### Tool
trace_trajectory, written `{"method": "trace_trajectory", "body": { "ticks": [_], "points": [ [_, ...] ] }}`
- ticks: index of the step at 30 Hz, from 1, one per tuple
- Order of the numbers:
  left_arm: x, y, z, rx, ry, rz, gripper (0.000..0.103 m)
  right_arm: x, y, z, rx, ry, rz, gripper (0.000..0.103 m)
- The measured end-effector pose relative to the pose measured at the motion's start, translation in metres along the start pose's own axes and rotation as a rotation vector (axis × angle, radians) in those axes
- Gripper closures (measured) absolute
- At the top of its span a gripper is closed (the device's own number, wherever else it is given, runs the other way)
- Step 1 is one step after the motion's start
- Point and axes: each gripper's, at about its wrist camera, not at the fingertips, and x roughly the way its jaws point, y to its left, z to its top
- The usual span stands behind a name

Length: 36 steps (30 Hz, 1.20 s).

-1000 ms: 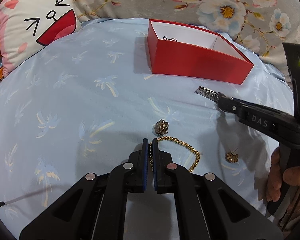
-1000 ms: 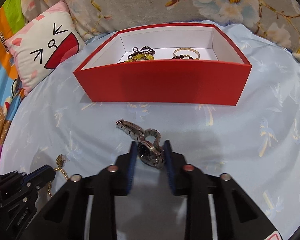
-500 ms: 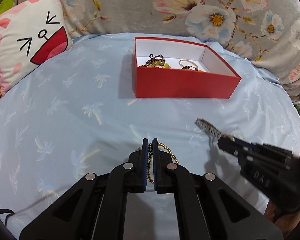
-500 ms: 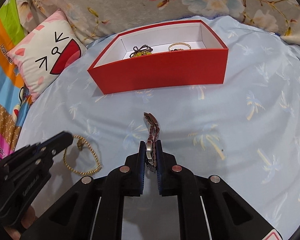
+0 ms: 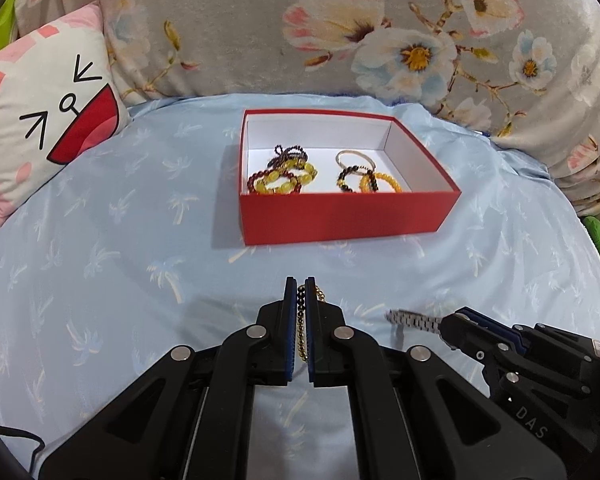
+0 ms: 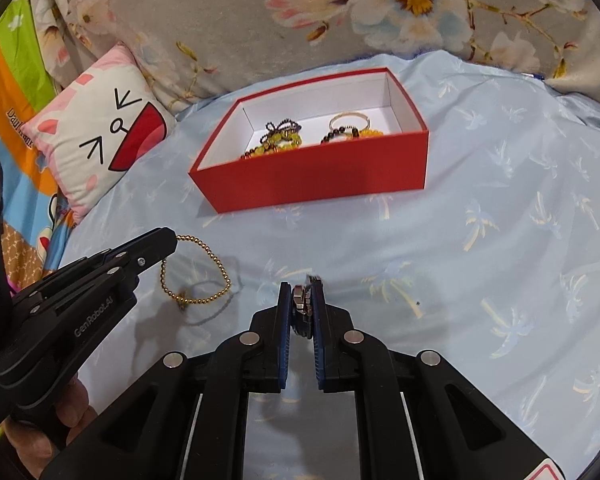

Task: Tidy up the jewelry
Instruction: 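Carry the watch and gold chain into the red box, then open both grippers to drop the watch and chain, then withdraw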

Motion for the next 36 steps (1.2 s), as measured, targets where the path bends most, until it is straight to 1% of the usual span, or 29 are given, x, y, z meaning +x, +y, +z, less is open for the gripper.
{"method": "trace_trajectory", "body": {
  "ticks": [2,5,12,14,18,20,22,27,31,33,35,36],
  "points": [
    [0.0,0.0,0.009,0.003,-0.009,0.002,0.099,-0.004,0.0,0.008,-0.002,-0.017,0.001,0.094],
    [-0.002,0.001,0.027,-0.001,-0.027,-0.015,0.099,-0.011,-0.004,0.028,0.004,-0.046,0.018,0.094],
    [0.002,-0.005,0.085,0.02,-0.094,-0.038,0.099,-0.01,-0.009,0.092,0.0,-0.119,0.049,0.094],
    [0.007,-0.009,0.101,0.027,-0.112,-0.035,0.099,-0.005,-0.01,0.112,-0.002,-0.144,0.041,0.094],
    [0.021,-0.016,0.133,0.026,-0.139,-0.064,0.099,0.01,-0.015,0.144,0.026,-0.161,0.055,0.094],
    [0.03,-0.019,0.144,0.027,-0.143,-0.083,0.099,0.022,-0.018,0.155,0.038,-0.162,0.059,0.094],
    [0.043,-0.021,0.154,0.028,-0.135,-0.089,0.099,0.037,-0.024,0.164,0.064,-0.145,0.065,0.094],
    [0.081,-0.023,0.159,0.006,-0.084,-0.107,0.099,0.079,-0.034,0.168,0.105,-0.092,0.056,0.094],
    [0.113,-0.022,0.151,0.003,-0.022,-0.109,0.099,0.104,-0.038,0.163,0.094,-0.057,0.031,0.095],
    [0.125,-0.021,0.145,0.0,-0.001,-0.093,0.098,0.113,-0.041,0.161,0.096,-0.04,0.024,0.095],
    [0.134,-0.017,0.139,-0.013,0.024,-0.069,0.092,0.116,-0.042,0.158,0.087,-0.036,-0.001,0.093],
    [0.136,-0.015,0.136,-0.02,0.027,-0.054,0.083,0.114,-0.043,0.155,0.086,-0.045,-0.015,0.091]
  ]
}}
